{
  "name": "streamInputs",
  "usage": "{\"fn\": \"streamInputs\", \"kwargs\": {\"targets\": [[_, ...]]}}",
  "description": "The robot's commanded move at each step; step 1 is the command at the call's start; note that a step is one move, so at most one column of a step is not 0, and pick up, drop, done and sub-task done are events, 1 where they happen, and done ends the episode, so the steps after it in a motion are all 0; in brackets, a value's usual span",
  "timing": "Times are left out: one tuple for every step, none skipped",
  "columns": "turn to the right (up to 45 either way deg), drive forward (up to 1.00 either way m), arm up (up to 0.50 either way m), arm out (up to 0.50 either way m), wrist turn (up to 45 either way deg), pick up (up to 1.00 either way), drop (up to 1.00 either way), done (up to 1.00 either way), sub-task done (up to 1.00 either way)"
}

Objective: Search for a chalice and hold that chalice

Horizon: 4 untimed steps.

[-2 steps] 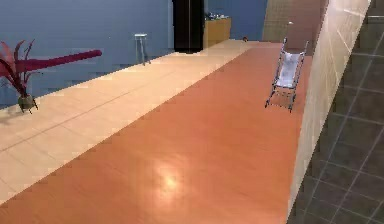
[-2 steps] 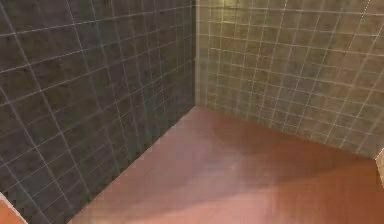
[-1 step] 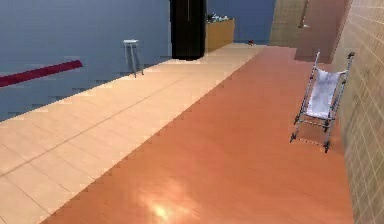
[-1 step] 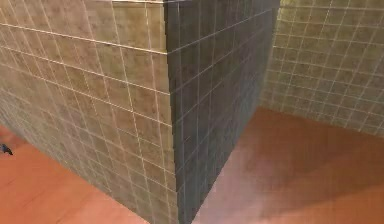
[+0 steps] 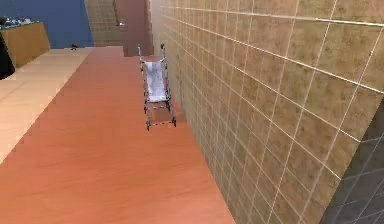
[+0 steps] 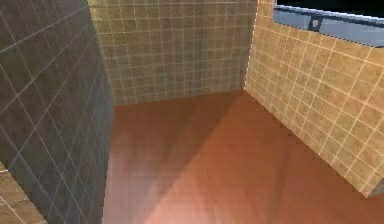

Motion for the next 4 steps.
{"fn": "streamInputs", "kwargs": {"targets": [[0.0,0.05,0.00,0.00,0.0,0.00,0.00,0.00,0.00],[-36.0,0.00,0.00,0.00,0.0,0.00,0.00,0.00,0.00],[0.0,1.00,0.00,0.00,0.0,0.00,0.00,0.00,0.00],[0.0,1.00,0.00,0.00,0.0,0.00,0.00,0.00,0.00]]}}
